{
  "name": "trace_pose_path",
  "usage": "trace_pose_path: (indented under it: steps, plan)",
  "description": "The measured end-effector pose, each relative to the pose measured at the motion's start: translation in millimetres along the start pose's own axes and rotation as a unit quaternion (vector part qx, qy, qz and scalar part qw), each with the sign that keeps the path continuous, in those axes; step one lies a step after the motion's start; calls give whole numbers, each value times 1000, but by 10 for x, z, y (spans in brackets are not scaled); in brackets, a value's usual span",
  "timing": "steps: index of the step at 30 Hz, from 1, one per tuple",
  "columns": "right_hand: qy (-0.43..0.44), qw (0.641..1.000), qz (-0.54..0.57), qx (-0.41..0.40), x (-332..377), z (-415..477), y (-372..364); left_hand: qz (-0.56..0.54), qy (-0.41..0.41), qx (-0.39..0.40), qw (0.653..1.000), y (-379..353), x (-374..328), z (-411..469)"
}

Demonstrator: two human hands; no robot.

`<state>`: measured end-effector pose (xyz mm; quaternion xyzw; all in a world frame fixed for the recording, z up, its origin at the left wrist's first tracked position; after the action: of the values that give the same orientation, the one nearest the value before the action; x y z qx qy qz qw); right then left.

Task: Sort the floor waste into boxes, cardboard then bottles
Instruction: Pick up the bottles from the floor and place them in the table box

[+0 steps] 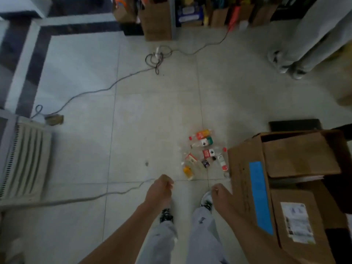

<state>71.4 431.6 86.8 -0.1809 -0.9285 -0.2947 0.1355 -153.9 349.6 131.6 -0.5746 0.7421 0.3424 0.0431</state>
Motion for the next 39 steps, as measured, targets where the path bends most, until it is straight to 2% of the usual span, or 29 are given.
trace_pose_path:
  steps: [3, 7, 9, 14, 23, 28, 32, 35, 39]
  plan:
    - [3, 998, -21, 66, -48, 732, -541, -40, 27, 21, 999, -405, 391, 538]
    - [-10, 993, 23, 117, -226, 1646, -1132, -37, 78, 52, 995, -1021, 1046, 1337]
    - [-23, 993, 37, 113, -404, 2121, -1374, -82, 79, 39, 993, -1211, 1255, 1715]
    - [-32, 996, -52, 61, -742, 3147, -1823, -133, 19, -36, 990, -1487, 1627, 2633]
    - [-4, 983, -183, 15, -971, 4464, -2832, -121, 42, 59, 990, -2303, 2547, 3624]
    - [-19, 981, -192, 6, -1046, 4907, -3275, -121, 30, 3, 992, -2166, 2956, 3979]
    - [13, 981, -194, -7, -978, 5030, -3462, -129, 27, -36, 991, -1958, 3031, 4244]
    - [-4, 993, -118, 5, -917, 4849, -3388, -139, 32, -38, 989, -1875, 2878, 4215]
    - [-9, 1000, -13, 18, -703, 4244, -2881, -164, 20, -42, 985, -1676, 2273, 3773]
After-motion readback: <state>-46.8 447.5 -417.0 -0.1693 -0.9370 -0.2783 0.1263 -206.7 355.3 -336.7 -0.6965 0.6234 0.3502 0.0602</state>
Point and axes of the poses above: each hand's wrist, its own z-axis towards the middle knuckle, its own y-axis out of the back of the hand, x = y × z, the point moved 8 cm from there along z, towards the middle knuckle, and after that the axes turned 3 degrees about x, right-handed, at the moved point
